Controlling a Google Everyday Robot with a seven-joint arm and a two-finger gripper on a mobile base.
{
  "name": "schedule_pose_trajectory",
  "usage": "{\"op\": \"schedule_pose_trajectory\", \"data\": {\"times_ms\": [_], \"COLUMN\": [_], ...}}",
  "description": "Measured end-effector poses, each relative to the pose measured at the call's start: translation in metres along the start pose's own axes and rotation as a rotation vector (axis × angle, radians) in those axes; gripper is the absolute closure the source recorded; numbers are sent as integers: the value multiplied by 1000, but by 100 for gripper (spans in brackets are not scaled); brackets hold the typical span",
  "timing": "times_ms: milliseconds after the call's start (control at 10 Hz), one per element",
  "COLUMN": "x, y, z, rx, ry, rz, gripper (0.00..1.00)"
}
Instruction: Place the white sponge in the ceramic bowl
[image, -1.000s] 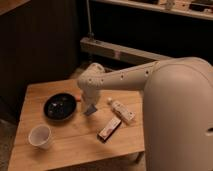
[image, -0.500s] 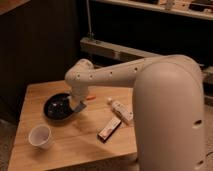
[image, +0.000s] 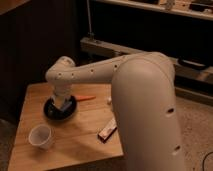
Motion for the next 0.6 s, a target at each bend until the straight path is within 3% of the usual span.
{"op": "schedule_pose_trajectory", "data": {"times_ms": [300,400,600], "x": [2,4,7], "y": [4,2,-3], "z": [13,18,20], "rx": [-77,-103,-116], "ry": [-31,-54,-71], "rz": [-8,9,28], "gripper": [25,20,20]}}
